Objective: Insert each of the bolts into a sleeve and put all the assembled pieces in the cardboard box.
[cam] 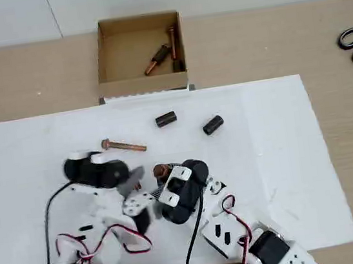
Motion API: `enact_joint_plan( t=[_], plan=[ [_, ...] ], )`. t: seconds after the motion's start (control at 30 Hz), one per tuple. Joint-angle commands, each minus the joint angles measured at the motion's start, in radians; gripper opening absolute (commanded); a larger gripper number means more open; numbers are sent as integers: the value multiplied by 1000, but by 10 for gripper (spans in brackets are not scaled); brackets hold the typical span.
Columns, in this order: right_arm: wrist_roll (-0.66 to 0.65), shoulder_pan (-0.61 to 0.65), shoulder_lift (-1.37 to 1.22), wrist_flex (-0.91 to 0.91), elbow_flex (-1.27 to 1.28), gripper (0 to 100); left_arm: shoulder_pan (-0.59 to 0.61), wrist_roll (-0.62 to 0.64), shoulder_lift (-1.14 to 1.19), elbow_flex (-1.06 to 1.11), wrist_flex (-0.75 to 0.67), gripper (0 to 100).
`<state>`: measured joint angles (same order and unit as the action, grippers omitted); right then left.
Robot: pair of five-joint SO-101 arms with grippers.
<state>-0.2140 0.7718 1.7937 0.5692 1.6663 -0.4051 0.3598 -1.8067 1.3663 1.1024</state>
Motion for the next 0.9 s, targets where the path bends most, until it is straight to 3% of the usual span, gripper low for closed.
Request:
enact_joint_plan(
  t=[0.0, 0.17, 0.33, 0.57, 0.7, 0.87],
  plan=[
    [-8, -8, 19, -33, -3, 2, 63, -48, -5, -88, 40, 290],
    [-8, -8, 19, -33, -3, 2, 104, -44, -8, -185, 83, 242],
    [-3, -33, 19, -31, -3, 2, 236, -49, -8, -209, 44, 0],
    [21, -280, 19, -24, -15, 2, 445, -141, -9, 48, 46, 6],
    [193, -427, 18, 107, -118, 2, 514, -193, -9, 160, -25, 6],
    [347, -452, 10, 216, -275, 2, 519, -311, -9, 191, -51, 6]
  ],
)
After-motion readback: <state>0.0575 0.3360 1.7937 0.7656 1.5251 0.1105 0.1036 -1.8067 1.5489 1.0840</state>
